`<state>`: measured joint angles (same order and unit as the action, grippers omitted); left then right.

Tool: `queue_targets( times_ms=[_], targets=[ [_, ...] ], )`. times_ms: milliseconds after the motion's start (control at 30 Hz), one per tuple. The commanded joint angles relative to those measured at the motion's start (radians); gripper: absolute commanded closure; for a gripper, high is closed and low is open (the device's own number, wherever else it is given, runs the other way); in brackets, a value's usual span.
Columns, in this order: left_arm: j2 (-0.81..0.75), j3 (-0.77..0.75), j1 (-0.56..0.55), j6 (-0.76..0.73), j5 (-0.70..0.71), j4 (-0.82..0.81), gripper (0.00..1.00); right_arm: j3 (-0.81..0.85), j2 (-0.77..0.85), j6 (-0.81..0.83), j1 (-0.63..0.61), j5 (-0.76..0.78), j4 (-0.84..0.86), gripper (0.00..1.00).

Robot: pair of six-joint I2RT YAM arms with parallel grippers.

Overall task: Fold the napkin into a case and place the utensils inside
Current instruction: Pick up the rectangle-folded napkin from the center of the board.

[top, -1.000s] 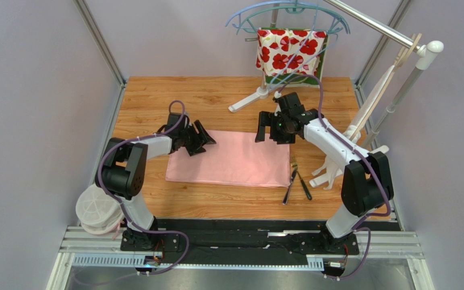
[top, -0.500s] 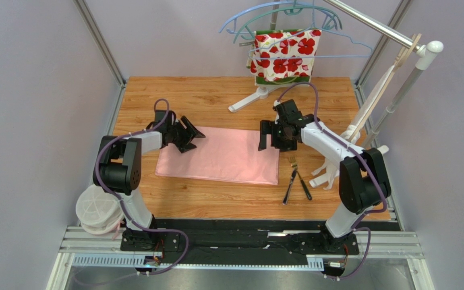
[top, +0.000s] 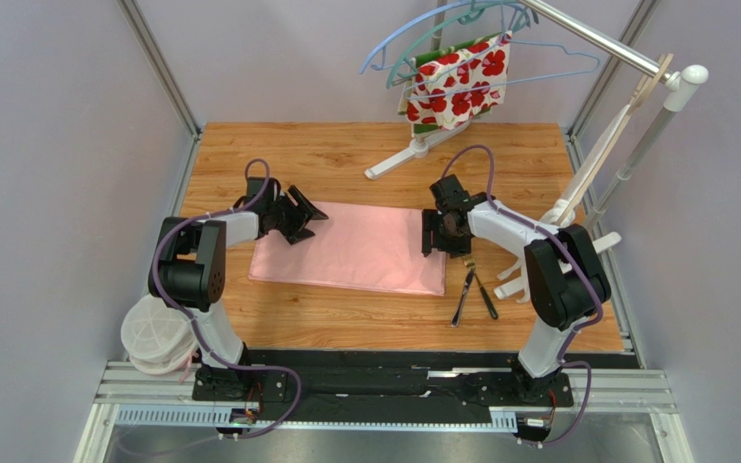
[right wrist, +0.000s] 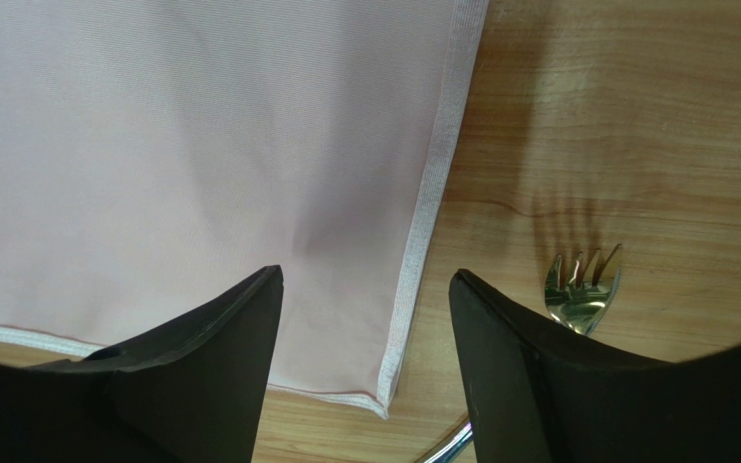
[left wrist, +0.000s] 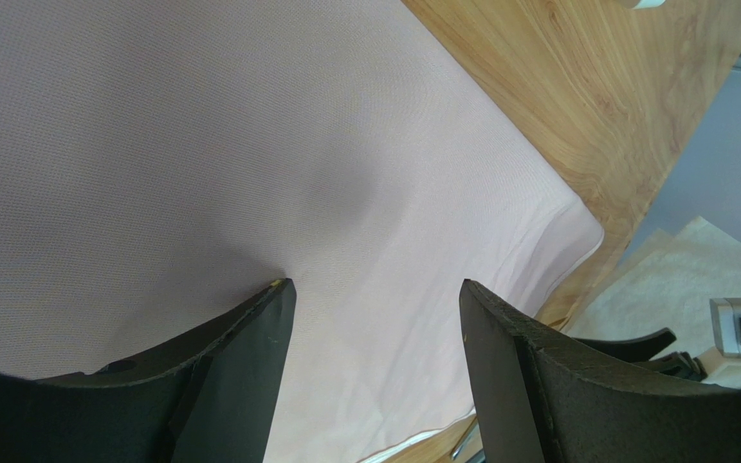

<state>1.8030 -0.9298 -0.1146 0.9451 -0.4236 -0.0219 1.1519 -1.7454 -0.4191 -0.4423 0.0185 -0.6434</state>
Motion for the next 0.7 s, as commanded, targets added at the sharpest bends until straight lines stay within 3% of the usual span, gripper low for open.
queue_targets(
  times_ms=[0,400,667],
  targets=[
    [0.026,0.043,-0.008,-0.02,0.057,0.059,0.26,-0.009,-0.032,-0.052,-0.019,0.081,0.048,0.33],
    [0.018,0.054,-0.011,-0.012,0.068,0.05,0.26,-0.07,-0.114,-0.118,-0.059,0.121,0.125,0.42],
    [0.003,0.059,-0.022,-0.031,0.086,0.054,0.26,-0.109,-0.138,-0.116,-0.07,0.118,0.197,0.67]
  ],
)
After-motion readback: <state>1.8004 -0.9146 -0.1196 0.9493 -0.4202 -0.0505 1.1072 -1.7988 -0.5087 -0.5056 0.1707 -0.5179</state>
